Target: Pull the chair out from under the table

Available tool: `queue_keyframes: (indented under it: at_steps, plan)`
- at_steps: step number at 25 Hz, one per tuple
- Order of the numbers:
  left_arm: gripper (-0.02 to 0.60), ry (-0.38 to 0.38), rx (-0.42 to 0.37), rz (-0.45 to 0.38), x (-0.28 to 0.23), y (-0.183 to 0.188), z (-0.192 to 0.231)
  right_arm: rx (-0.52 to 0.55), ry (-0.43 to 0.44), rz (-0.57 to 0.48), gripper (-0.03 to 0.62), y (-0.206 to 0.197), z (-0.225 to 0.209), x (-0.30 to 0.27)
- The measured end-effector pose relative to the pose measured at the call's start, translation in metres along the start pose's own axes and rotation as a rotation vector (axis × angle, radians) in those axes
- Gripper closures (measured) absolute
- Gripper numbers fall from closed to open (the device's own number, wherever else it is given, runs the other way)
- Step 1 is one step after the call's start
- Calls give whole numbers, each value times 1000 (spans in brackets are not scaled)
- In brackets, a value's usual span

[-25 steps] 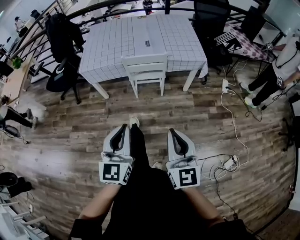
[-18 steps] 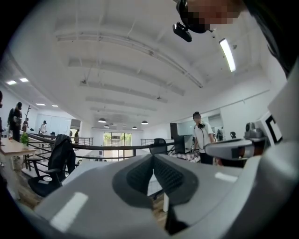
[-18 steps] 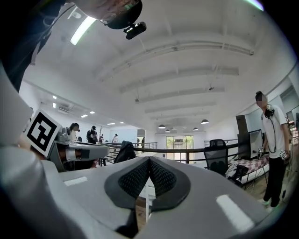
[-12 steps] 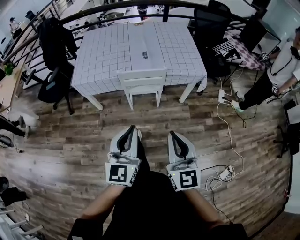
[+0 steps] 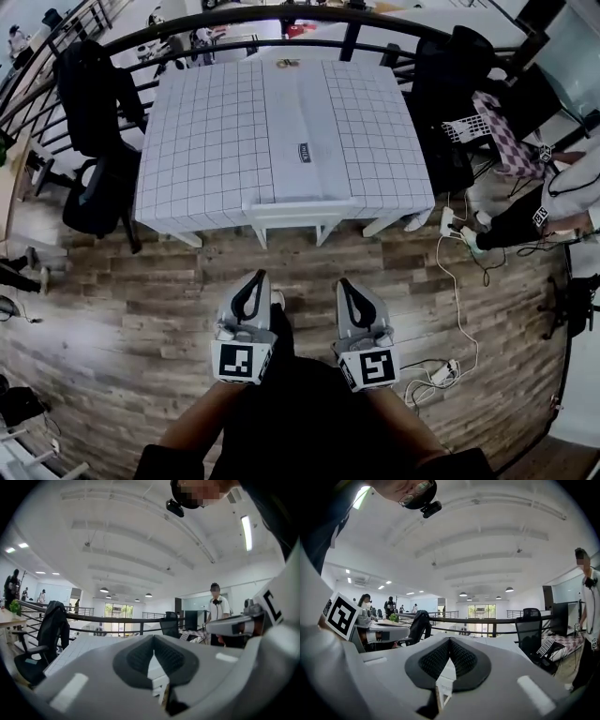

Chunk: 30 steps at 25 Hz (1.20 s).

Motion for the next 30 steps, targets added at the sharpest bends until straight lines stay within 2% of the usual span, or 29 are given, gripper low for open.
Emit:
queue_keyframes:
  at_steps: [5, 10, 17, 21, 23, 27, 30]
  plan:
    - [572, -55, 27, 26, -55, -1, 37, 24, -1, 23, 597, 9, -4, -72]
    - [572, -40, 20, 46, -95, -6, 54, -30, -6, 57, 597, 6, -27, -105]
    - [572, 16, 76, 75, -141, 0, 48, -40, 117, 69, 597, 21, -45, -148]
    - [572, 66, 63, 60, -141, -27, 29, -32, 174, 35, 597, -1, -51, -143]
    - [572, 77, 65, 74, -156, -27, 35, -28, 199, 29, 597, 2, -57, -161]
    - [572, -36, 127, 148, -192, -9, 54, -32, 212, 42, 597, 33, -69, -204]
    - [572, -76, 98, 191, -203, -18, 56, -8, 222, 41, 597, 27, -75, -214]
Point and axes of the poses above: the fingertips, and each gripper's own axes: x backward along the fingers, z to its left, y out of its top, the point moved 5 cm from there along x, backward along the fingers, and after that the axes turned 7 degrees about -y, right-handed, at the moved point
